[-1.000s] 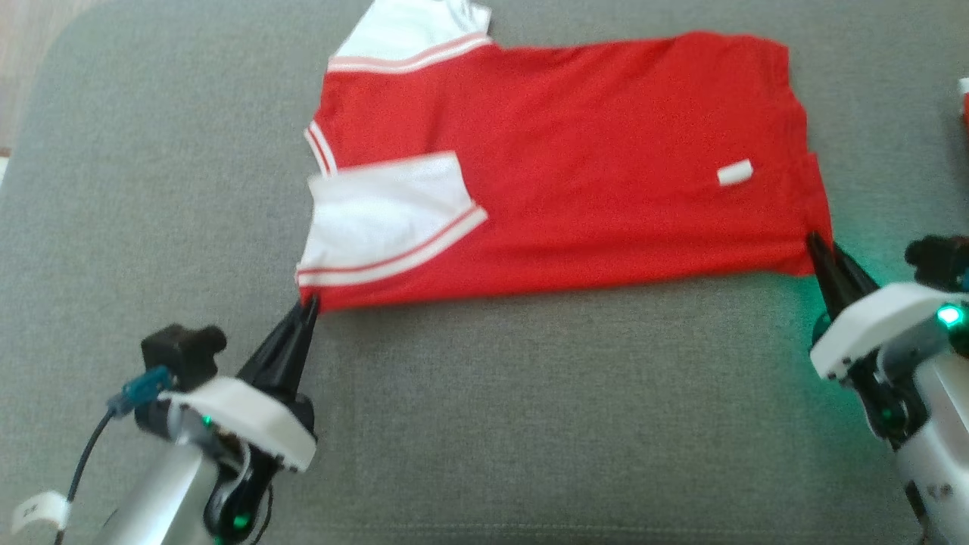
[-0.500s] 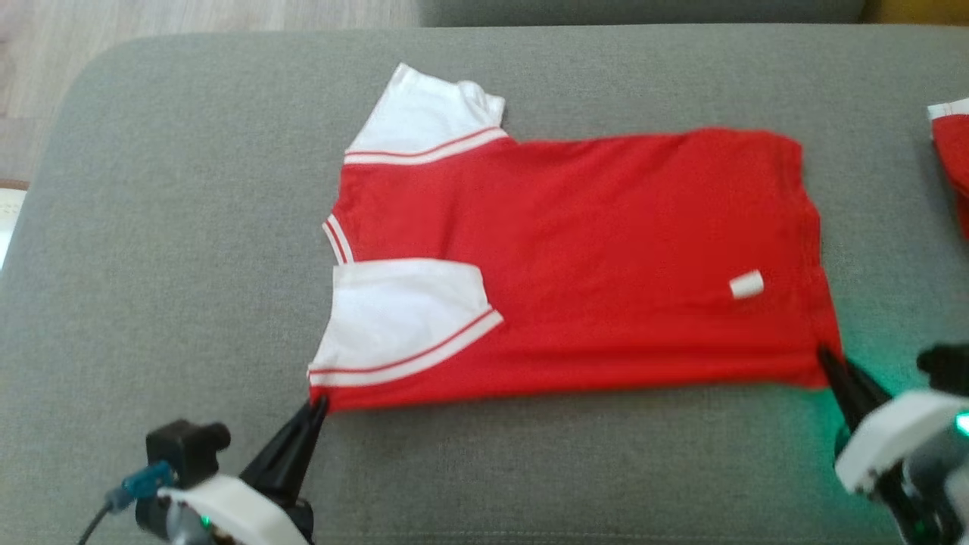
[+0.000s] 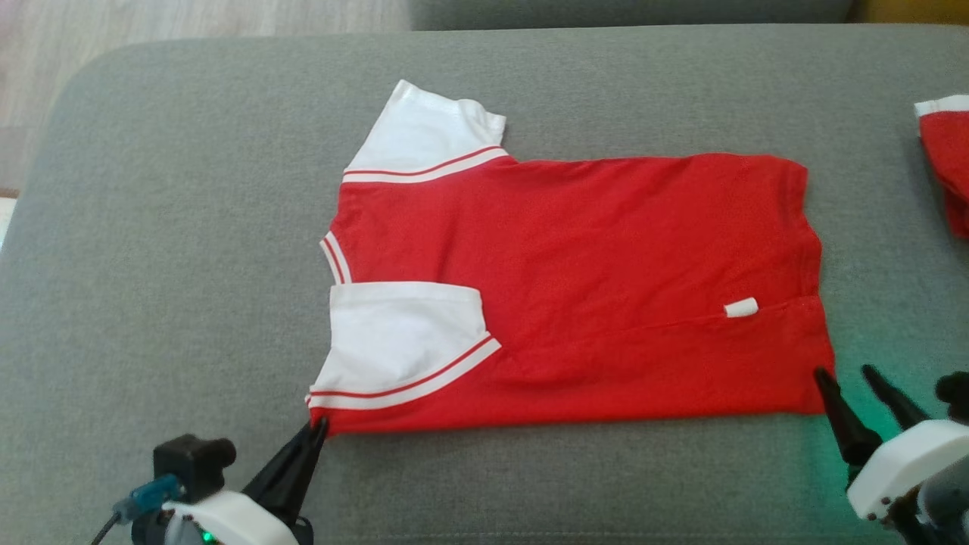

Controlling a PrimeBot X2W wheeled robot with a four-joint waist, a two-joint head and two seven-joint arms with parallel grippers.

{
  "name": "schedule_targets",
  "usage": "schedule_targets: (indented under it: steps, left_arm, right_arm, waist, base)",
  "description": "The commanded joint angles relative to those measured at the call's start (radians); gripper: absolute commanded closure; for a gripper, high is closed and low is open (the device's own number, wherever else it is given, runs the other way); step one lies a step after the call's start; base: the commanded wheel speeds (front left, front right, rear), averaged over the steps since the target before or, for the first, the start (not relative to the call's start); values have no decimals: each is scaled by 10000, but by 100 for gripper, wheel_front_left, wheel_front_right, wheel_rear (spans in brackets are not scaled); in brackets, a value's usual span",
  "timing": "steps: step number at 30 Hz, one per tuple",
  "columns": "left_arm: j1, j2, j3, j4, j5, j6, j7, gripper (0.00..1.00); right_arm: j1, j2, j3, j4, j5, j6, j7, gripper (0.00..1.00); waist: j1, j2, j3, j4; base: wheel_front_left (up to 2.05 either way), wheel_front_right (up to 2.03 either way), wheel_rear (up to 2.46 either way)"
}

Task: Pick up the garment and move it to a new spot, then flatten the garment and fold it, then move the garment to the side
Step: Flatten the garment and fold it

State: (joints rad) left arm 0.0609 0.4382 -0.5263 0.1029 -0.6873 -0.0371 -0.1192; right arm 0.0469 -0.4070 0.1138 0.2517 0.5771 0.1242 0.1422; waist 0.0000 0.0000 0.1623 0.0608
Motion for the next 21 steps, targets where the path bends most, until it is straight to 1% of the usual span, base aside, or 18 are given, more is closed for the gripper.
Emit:
schedule_targets:
  steps: [1,2,3,9,12,14,17,19,21]
  left_arm:
    - [-205,308,434,-243,37,46,-56,62]
    - [-181,311,459,-233,24,100,-56,3]
    - [-166,311,515,-243,16,179,-90,0]
    - [-357,504,827,-929,31,437,-127,0]
    - [-1007,689,1103,-1459,147,586,10,0]
    - [-1720,845,1233,-1678,244,595,293,0]
    - [-3198,1005,1233,-1724,416,445,1000,0]
    - [-4369,1064,1089,-1494,485,178,1661,0]
    - [-5611,973,936,-1115,457,-93,2332,0]
  right_arm:
    - [44,-222,-29,-341,-96,65,-67,0]
    - [51,-168,-154,-438,-195,65,-101,0]
    - [53,-117,-252,-535,-286,65,-137,0]
    - [-104,169,-638,-943,-698,65,-311,0]
    - [-368,387,-729,-1017,-928,65,-444,0]
    - [-554,533,-745,-1053,-1036,65,-485,0]
    - [-826,645,-727,-1141,-1161,65,-517,0]
    - [-1027,636,-679,-1209,-1223,65,-521,0]
    - [-1257,595,-668,-1281,-1250,65,-535,0]
  waist:
    - [0,0,-8,-43]
    - [0,0,-14,-72]
    - [0,0,-25,-111]
    - [0,0,117,-276]
    - [0,0,353,-283]
    - [0,0,559,-257]
    - [0,0,967,-220]
    - [0,0,1281,-234]
    - [0,0,1648,-258]
  base:
    - [0,0,0]
    - [0,0,0]
    - [0,0,0]
    - [0,0,0]
    - [0,0,0]
    - [0,0,0]
    - [0,0,0]
    - [0,0,0]
    - [0,0,0]
